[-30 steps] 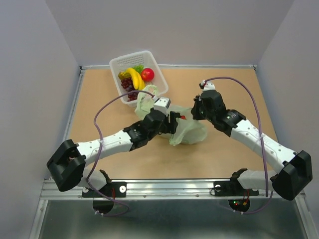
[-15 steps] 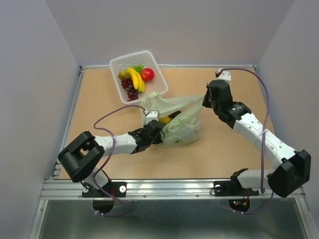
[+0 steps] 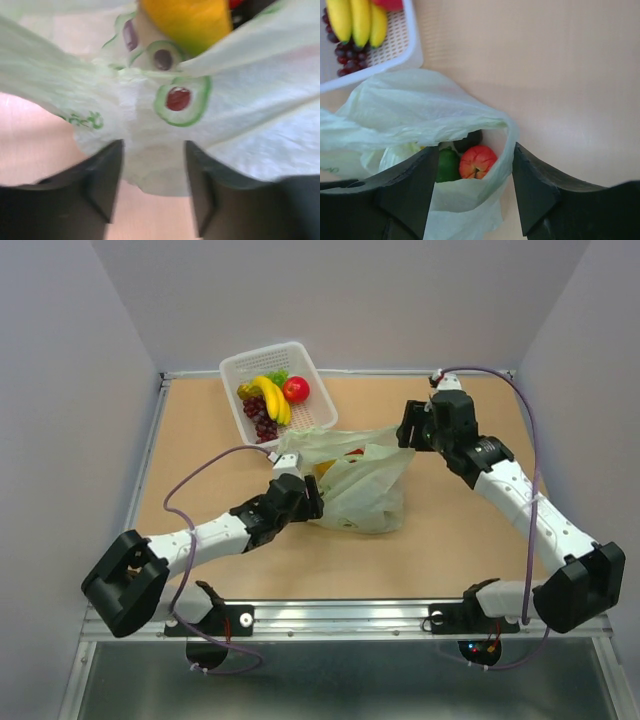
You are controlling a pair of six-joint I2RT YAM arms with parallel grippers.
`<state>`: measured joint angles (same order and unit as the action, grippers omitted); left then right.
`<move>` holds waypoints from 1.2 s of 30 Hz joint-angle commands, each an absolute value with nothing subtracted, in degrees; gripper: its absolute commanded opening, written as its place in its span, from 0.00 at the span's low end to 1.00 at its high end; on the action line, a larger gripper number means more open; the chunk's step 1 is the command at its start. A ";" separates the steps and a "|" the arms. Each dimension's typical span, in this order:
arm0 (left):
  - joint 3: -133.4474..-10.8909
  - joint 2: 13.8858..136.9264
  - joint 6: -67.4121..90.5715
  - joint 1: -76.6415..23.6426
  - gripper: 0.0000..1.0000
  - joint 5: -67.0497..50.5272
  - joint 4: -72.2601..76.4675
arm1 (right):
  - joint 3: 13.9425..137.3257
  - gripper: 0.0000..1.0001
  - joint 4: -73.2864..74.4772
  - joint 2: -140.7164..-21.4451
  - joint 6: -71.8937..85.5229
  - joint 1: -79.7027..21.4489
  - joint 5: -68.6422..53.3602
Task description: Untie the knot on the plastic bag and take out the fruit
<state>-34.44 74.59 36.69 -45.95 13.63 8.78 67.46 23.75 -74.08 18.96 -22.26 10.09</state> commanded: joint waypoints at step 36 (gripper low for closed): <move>-53.00 73.82 24.61 -34.63 0.78 0.97 7.47 | 81.13 0.84 28.30 -84.37 0.62 -41.75 -0.35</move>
<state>-51.48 72.88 26.81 -34.74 3.03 5.52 82.43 28.77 -83.57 1.87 -41.34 -1.06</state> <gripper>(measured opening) 0.777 0.840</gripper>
